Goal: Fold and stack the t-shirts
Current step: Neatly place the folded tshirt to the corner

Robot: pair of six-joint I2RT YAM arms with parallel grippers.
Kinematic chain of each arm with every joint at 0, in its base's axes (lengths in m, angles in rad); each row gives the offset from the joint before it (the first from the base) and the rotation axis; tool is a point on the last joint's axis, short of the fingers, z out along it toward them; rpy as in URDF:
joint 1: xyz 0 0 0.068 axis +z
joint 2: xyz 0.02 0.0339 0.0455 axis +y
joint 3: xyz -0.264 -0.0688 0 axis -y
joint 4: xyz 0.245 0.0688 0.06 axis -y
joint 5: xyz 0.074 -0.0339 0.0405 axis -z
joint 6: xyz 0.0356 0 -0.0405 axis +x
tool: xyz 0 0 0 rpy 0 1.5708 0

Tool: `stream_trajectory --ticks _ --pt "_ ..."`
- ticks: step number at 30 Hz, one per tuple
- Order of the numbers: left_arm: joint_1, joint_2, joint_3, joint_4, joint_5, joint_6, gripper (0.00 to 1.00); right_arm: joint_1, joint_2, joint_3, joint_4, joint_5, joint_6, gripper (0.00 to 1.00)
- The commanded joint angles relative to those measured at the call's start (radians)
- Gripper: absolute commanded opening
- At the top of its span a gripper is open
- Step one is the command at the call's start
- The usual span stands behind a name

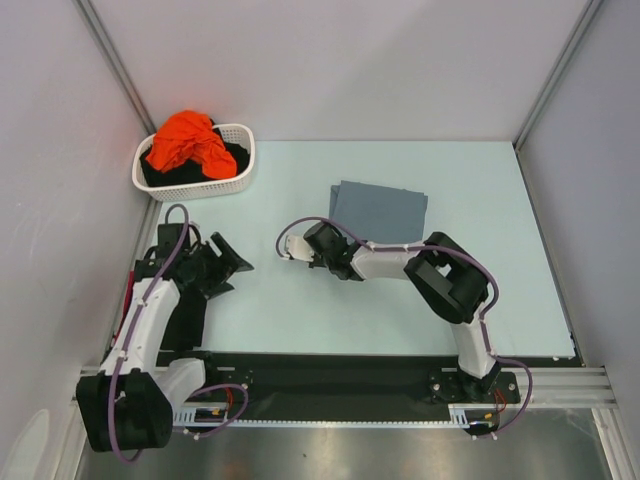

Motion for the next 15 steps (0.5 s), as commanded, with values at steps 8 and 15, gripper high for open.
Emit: stream_trajectory --ticks 8,15 --pt "0.009 0.1 -0.052 0.265 0.33 -0.026 0.87 -0.018 -0.083 0.027 -0.11 -0.068 0.031 0.03" --pt "0.006 0.22 -0.153 0.642 0.458 -0.222 0.89 -0.027 -0.252 -0.058 -0.133 -0.115 0.088 0.0"
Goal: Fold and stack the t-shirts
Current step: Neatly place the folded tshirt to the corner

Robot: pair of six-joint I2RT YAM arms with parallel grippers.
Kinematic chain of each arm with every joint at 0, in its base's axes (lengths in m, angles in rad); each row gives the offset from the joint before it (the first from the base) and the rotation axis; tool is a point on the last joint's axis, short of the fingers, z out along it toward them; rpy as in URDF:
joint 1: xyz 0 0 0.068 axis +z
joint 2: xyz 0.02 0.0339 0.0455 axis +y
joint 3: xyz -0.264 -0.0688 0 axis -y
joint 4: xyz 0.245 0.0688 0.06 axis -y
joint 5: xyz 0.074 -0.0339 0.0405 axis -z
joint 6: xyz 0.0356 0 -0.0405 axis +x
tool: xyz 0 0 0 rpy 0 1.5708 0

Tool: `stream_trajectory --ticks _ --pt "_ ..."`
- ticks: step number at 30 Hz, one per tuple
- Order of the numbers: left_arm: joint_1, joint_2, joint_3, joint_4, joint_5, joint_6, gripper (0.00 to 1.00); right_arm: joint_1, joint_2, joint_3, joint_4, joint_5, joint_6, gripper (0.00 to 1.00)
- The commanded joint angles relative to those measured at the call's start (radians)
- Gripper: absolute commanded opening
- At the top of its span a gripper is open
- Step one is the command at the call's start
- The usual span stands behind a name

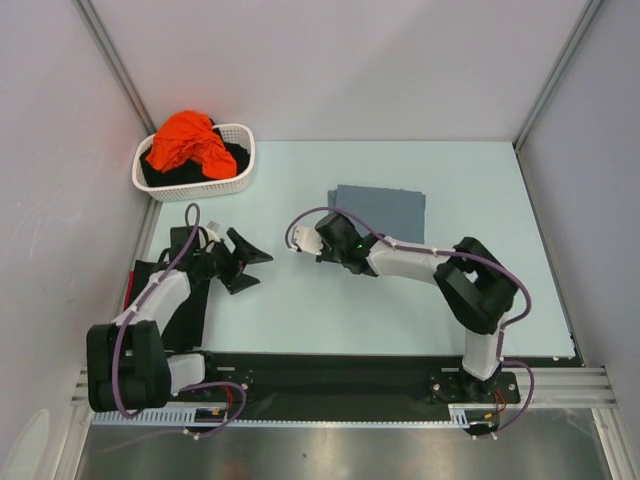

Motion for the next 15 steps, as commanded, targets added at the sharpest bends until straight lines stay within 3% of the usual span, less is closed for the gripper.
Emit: stream_trajectory --ticks 1,4,6,9,15 --pt "-0.003 0.044 -0.019 0.254 0.096 -0.139 0.9 -0.004 -0.144 -0.05 -0.023 -0.038 0.058 0.0" --pt "-0.064 0.105 0.012 0.367 0.09 -0.199 0.98 -0.008 -0.246 -0.144 -0.02 -0.06 0.07 0.0" --pt "-0.08 0.159 0.034 0.441 0.09 -0.242 0.99 -0.008 -0.263 -0.187 -0.012 -0.07 0.067 0.0" --pt "-0.217 0.278 0.095 0.556 0.061 -0.319 1.0 -0.02 -0.326 -0.25 0.011 -0.081 0.061 0.0" --pt "-0.377 0.475 0.204 0.719 -0.054 -0.484 1.0 -0.042 -0.426 -0.29 0.003 -0.133 0.1 0.0"
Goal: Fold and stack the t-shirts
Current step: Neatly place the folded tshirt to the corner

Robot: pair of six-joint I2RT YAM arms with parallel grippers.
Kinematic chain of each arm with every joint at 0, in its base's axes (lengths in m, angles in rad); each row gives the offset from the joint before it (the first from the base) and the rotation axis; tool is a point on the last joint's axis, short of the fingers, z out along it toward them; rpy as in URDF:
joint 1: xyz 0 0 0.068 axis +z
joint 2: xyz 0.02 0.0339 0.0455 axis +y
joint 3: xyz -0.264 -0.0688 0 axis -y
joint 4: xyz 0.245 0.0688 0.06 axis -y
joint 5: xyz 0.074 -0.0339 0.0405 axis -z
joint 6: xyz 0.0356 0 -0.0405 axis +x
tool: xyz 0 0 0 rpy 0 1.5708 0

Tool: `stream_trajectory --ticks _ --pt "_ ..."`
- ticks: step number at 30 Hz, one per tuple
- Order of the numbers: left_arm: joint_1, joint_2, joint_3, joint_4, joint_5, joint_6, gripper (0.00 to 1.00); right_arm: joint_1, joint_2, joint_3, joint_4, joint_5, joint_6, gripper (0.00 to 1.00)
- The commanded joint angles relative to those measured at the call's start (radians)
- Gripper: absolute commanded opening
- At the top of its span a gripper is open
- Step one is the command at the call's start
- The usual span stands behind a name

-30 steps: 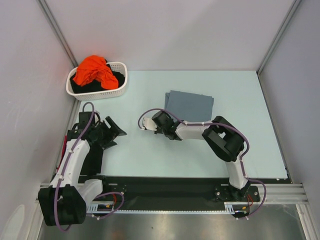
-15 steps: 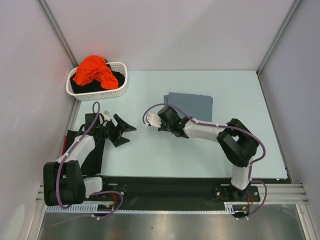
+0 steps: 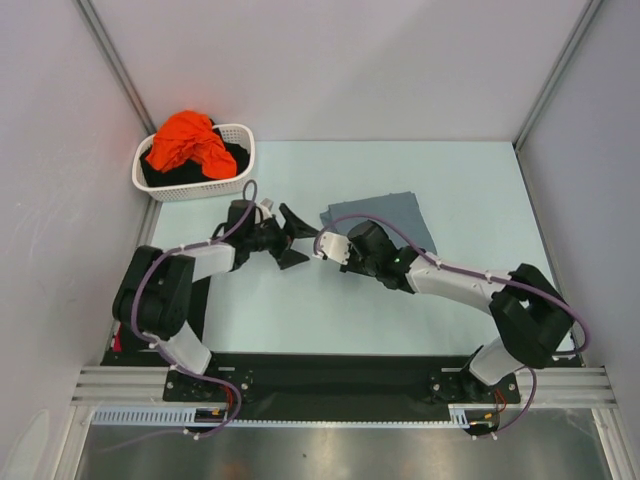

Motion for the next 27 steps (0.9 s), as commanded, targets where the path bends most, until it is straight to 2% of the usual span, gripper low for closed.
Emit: stream_trajectory --ticks 1,5,16,27 --pt "-0.068 0.087 0.066 0.178 -0.081 -0.141 1.0 -0.009 -0.09 -0.018 0.025 -0.044 0.037 0.0" --pt "-0.116 0.201 0.199 0.107 -0.13 -0.134 1.0 -0.014 -0.14 -0.019 0.019 -0.056 0.064 0.0" --pt "-0.159 0.411 0.367 0.064 -0.219 -0.201 0.99 -0.032 -0.211 -0.042 0.036 -0.079 0.113 0.0" --pt "-0.165 0.526 0.537 0.024 -0.251 -0.2 0.83 -0.046 -0.248 -0.085 0.053 -0.102 0.181 0.02"
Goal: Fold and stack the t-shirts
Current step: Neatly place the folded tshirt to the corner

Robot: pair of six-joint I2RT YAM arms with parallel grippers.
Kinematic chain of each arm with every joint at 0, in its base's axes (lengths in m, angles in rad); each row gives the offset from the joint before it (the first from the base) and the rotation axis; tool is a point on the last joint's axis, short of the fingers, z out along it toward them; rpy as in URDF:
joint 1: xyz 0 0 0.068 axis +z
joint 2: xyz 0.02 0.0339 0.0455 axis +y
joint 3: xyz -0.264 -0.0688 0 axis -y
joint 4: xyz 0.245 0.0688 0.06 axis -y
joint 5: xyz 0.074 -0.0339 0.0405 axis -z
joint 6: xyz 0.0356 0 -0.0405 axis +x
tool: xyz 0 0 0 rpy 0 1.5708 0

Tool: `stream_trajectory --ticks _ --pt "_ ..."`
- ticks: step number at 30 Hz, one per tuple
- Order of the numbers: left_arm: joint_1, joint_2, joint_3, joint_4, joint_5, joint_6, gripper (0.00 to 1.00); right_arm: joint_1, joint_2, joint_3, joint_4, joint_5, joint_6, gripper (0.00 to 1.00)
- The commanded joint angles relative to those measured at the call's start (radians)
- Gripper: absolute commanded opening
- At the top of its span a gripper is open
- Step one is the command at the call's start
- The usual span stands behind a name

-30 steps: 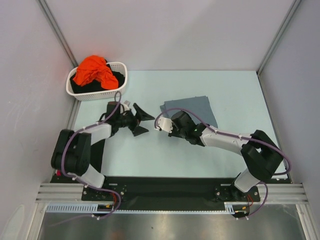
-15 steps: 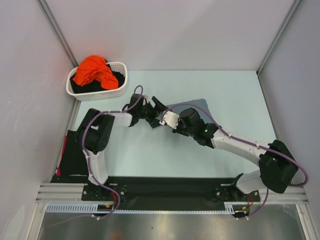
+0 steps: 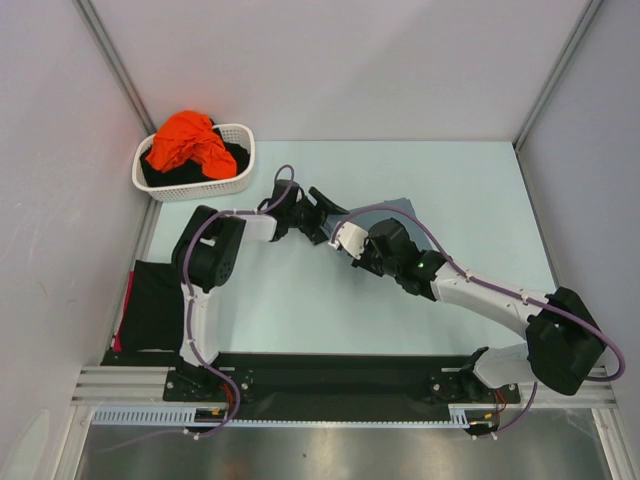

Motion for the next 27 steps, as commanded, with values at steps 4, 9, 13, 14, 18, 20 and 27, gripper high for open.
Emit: stream_trajectory --ticks 4,9,13,14,18,20,27 --pt "-0.009 0.035 0.069 0.013 -0.036 0.004 0.63 -0.005 -0.035 -0.005 0.05 -0.019 0.058 0.03" --pt "-0.009 0.049 0.1 -0.022 -0.043 0.094 0.14 -0.007 -0.047 0.015 0.004 -0.009 0.122 0.24" --pt "-0.008 0.025 0.129 -0.093 -0.068 0.196 0.0 -0.021 -0.09 0.026 -0.046 0.026 0.242 0.45" --pt "-0.008 0.012 0.124 -0.102 -0.082 0.237 0.0 -0.027 -0.103 0.029 -0.06 0.029 0.268 0.5" --pt "-0.005 -0.11 0.108 -0.22 -0.137 0.375 0.0 -0.05 -0.159 0.064 -0.195 0.027 0.404 0.66" --pt "-0.002 -0.162 0.069 -0.243 -0.163 0.41 0.0 -0.056 -0.181 0.09 -0.247 0.027 0.43 0.74" --pt "0.011 -0.434 -0.081 -0.424 -0.398 0.47 0.0 -0.079 -0.296 0.072 -0.346 0.014 0.455 1.0"
